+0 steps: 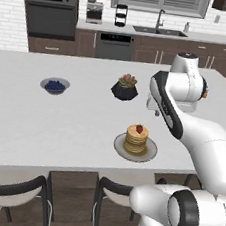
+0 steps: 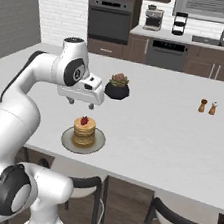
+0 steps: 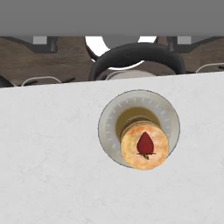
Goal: Take the strawberry from the fridge and place it on top of the pancake, located on the dining counter.
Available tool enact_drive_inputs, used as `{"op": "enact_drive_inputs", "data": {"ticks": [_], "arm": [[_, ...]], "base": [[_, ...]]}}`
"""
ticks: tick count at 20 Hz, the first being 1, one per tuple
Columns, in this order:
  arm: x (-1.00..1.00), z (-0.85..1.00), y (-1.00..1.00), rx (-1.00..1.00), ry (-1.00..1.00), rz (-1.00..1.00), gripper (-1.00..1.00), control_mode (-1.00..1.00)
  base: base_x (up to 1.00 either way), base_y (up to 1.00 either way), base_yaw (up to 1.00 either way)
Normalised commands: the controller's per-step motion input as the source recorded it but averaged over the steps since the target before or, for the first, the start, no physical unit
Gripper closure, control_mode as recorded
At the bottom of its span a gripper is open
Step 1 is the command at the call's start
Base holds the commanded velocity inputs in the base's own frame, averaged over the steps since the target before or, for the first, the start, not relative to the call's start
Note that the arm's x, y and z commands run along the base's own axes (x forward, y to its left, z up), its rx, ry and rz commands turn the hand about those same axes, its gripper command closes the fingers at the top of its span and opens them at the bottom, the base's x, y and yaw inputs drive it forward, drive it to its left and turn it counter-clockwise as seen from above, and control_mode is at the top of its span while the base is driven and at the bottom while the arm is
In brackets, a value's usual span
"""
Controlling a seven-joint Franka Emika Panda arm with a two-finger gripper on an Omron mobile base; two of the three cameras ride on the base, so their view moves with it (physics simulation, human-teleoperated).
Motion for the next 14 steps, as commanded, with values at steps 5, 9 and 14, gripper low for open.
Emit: {"op": "enact_drive_inputs", "data": {"ticks": [5,9,14], "arm": [[-0.36,0.08,-0.41,0.0,-0.01,-0.03,-1.0,-1.0],[-0.27,0.0,-0.39,0.01,0.0,-0.01,-1.0,-1.0],[-0.08,0.0,-0.22,0.0,0.0,0.0,-1.0,-1.0]], "base": [[0.0,0.0,0.0],[0.0,0.0,0.0],[0.0,0.0,0.0]]}}
